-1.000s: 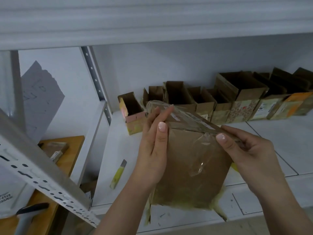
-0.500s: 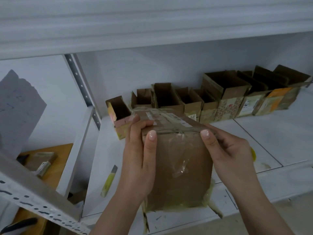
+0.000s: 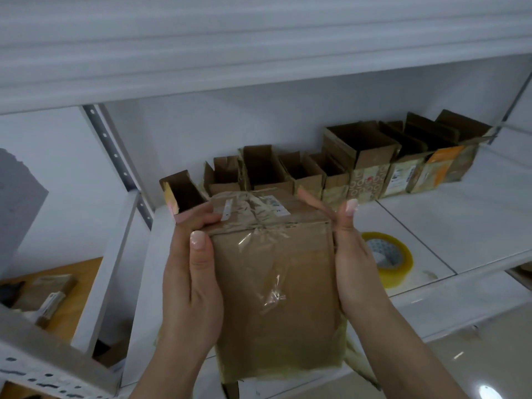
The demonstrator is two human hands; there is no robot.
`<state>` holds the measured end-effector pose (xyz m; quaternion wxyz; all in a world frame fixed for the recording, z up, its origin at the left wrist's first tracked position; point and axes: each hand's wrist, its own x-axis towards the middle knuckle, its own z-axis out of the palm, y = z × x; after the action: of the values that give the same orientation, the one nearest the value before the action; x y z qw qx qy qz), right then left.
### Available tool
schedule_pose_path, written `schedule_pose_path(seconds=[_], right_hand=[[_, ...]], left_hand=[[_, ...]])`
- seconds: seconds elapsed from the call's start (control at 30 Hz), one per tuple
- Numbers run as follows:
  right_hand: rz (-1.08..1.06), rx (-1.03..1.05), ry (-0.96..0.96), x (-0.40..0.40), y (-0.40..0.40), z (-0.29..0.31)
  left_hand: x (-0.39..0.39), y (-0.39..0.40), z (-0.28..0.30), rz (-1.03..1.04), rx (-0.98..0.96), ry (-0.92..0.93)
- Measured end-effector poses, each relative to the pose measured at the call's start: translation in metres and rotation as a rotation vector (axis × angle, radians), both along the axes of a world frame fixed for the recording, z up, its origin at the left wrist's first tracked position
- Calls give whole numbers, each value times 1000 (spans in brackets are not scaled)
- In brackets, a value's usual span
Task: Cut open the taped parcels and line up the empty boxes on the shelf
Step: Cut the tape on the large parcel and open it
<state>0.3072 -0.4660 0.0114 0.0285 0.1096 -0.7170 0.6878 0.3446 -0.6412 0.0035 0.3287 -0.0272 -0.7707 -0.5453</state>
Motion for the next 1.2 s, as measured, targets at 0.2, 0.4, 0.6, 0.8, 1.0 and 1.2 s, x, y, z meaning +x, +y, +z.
schedule_pose_path(seconds=[0.2, 0.4, 0.6, 0.8, 1.0, 1.2], right_hand=[[43, 86, 84, 5, 1, -6], [-185, 364, 406, 5, 3, -7], [-196, 427, 434, 8, 7, -12], [-176, 392, 432, 14, 8, -23], [-50, 168, 304, -4, 27, -17], [-169, -18, -39, -40, 58, -21]], left_hand=[[5, 0, 1, 14, 3, -8], [4, 0, -7, 32, 1, -37], [4, 2, -7, 2, -13, -32], [3, -18, -5, -95, -62, -97], [-3, -63, 14, -238, -29, 6], [-14, -85, 8, -497, 107, -10]])
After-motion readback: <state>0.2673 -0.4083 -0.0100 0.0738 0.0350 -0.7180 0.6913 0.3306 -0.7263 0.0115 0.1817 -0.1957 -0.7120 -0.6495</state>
